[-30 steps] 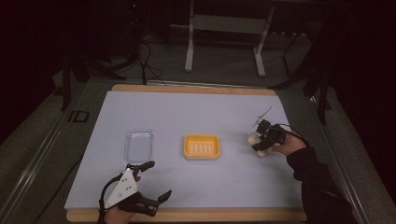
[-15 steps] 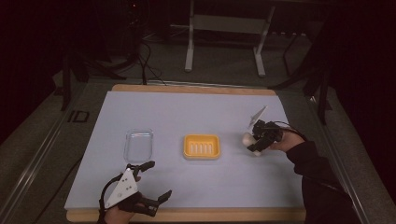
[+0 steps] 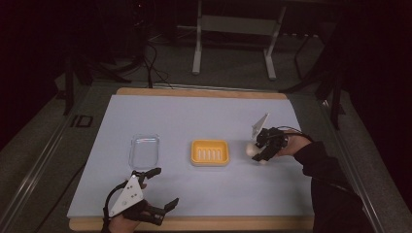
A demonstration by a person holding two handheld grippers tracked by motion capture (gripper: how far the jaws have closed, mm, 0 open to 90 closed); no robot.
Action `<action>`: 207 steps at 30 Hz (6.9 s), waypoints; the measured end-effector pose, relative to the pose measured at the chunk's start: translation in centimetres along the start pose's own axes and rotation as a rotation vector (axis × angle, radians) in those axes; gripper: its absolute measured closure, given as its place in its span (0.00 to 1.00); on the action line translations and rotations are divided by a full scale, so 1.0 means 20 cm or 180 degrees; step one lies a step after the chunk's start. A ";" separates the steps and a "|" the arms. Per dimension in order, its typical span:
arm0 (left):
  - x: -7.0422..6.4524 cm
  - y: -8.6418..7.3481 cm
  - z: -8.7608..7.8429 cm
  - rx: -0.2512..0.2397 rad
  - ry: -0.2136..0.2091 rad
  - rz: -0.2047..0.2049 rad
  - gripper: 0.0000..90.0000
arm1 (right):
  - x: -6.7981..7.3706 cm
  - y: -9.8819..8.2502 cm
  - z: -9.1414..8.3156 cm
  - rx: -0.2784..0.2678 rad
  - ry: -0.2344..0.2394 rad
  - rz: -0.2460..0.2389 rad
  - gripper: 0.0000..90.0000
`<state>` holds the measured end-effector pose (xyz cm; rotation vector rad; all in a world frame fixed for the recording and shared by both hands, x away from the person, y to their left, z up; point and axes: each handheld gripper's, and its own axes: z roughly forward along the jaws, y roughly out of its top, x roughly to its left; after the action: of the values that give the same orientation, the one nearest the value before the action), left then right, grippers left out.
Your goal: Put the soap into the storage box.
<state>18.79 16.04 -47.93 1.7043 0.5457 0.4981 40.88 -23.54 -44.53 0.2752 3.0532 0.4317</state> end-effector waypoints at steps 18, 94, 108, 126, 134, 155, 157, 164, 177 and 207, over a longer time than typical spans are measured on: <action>0.00 0.00 0.00 0.0002 -0.0006 0.0004 0.01 | 0.04 0.12 -0.07 -0.0160 0.0173 -0.0386 0.55; 0.00 0.00 -0.01 -0.0005 -0.0046 0.0009 0.01 | 0.05 0.69 0.06 -0.0418 0.0341 -0.1010 0.55; -0.01 0.00 0.00 0.0013 -0.0060 0.0019 0.01 | 0.02 0.66 0.20 -0.0353 0.0423 -0.0957 0.55; -0.01 0.00 0.00 0.0020 -0.0071 0.0026 0.01 | 0.00 0.65 0.34 -0.0227 0.0343 -0.0906 0.55; -0.01 0.00 0.00 0.0025 -0.0072 0.0029 0.01 | 0.00 0.66 0.40 -0.0125 0.0360 -0.0828 0.55; 0.00 0.00 0.00 0.0041 -0.0073 0.0039 0.01 | 0.00 0.67 0.35 -0.0213 0.0346 -0.0736 0.46; 0.00 0.00 0.01 0.0042 -0.0072 0.0040 0.01 | -0.01 0.66 0.31 -0.0260 0.0347 -0.0705 0.46; 0.00 0.00 0.01 0.0044 -0.0075 0.0034 0.01 | -0.02 0.62 0.21 -0.0315 0.0370 -0.0581 0.42; 0.00 0.00 0.01 0.0040 -0.0073 0.0033 0.01 | 0.02 0.56 0.10 -0.0307 0.0006 -0.0345 0.14; -0.01 -0.01 0.02 0.0070 -0.0076 0.0013 0.01 | 0.04 0.16 -0.02 -0.0724 -0.0176 0.0855 0.13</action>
<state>18.94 15.59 -48.15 1.7304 0.5323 0.4758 40.58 -20.49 -43.29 0.6749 2.8849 0.7634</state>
